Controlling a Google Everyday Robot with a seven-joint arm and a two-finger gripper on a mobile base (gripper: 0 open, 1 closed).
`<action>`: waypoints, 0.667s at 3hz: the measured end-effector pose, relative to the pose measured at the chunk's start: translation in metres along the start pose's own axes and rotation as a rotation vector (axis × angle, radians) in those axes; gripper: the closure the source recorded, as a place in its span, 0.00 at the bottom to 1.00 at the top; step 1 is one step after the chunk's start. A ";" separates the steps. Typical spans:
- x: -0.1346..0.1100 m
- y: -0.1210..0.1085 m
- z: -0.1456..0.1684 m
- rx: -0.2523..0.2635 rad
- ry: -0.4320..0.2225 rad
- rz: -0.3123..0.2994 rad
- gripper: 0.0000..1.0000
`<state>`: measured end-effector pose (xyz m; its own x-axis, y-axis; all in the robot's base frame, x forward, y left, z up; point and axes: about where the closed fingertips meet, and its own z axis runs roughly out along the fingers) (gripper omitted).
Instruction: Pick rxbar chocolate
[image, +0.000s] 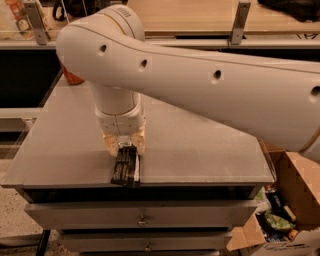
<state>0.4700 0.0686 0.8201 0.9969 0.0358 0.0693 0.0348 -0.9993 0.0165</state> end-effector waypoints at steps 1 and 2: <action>0.007 0.003 -0.007 -0.003 -0.013 0.016 1.00; 0.029 0.015 -0.038 0.031 -0.014 0.073 1.00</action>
Offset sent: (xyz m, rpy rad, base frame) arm 0.0276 -0.0163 0.0417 -0.0070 0.0296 -0.0768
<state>0.4971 0.0551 0.8607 0.9978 -0.0371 0.0550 -0.0361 -0.9992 -0.0192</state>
